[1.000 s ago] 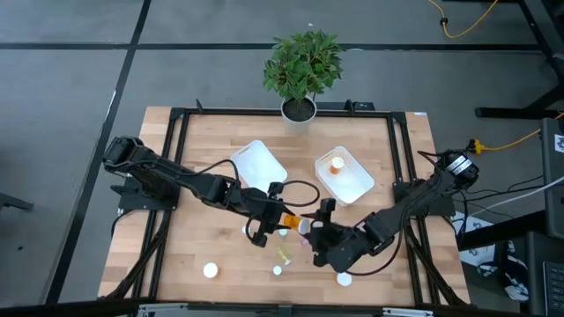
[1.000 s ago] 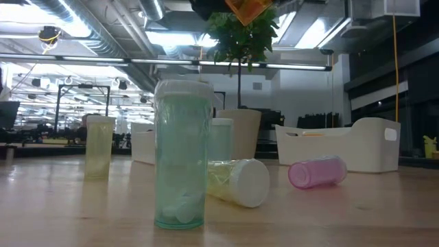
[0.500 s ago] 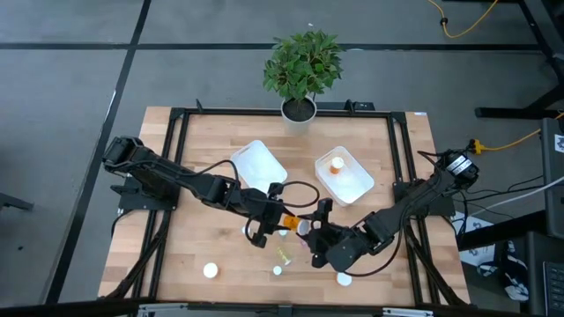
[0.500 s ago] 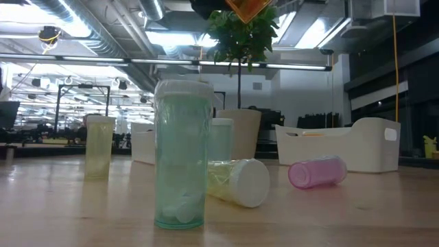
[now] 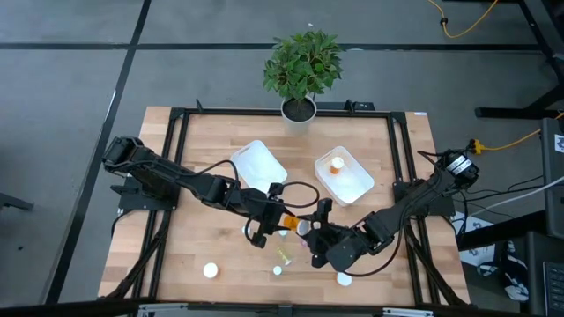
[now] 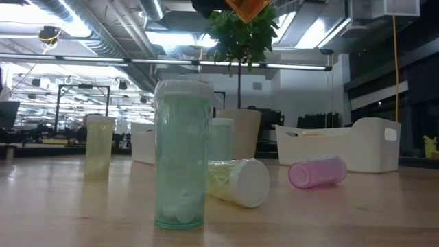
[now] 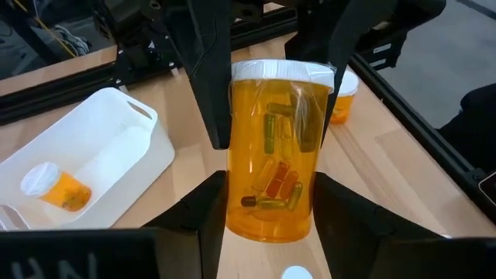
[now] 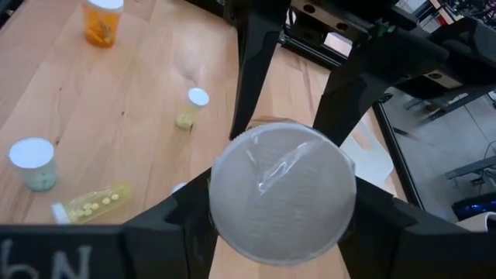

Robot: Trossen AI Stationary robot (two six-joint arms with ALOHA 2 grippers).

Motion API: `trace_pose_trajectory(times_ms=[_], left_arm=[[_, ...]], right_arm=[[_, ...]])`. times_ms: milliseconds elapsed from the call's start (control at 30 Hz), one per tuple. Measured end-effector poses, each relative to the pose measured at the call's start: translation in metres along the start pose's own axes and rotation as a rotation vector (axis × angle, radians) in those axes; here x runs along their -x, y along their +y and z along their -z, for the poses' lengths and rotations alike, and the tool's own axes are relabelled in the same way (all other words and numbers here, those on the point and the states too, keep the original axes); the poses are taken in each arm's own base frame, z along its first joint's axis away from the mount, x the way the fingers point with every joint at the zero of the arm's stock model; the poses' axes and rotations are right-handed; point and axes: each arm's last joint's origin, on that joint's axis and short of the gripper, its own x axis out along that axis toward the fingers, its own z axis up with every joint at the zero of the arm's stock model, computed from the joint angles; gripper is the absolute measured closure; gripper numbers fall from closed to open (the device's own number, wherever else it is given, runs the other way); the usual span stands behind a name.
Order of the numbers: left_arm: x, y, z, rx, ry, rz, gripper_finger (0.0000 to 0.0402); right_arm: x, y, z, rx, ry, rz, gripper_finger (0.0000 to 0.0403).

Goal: Pick and place medicine bottles into bin by pill shape (circle, oval)
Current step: Put the top left orange pill bottle into the right white bin

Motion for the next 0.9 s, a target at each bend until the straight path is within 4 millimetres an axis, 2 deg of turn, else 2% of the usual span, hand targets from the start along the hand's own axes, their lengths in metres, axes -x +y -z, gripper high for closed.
trace_pose_trajectory(times_ms=[267,567,733,900], left_arm=[[0.0,-0.002,0.0,0.018,0.002,-0.021,0.024],[0.0,0.0,0.005,0.042,0.056,-0.073,0.0183],[0.004,0.002,0.015,0.058,0.163,-0.166,0.0169],[0.007,0.004,0.022,0.095,0.241,-0.253,0.0168]], right_arm=[[0.0,0.0,0.0,-0.001,-0.001,0.001,0.0204],[0.002,-0.003,0.005,0.022,0.041,0.055,0.0205],[0.011,-0.014,0.012,-0.04,0.101,0.071,0.02],[0.03,-0.035,0.025,-0.105,0.209,0.143,0.0205]])
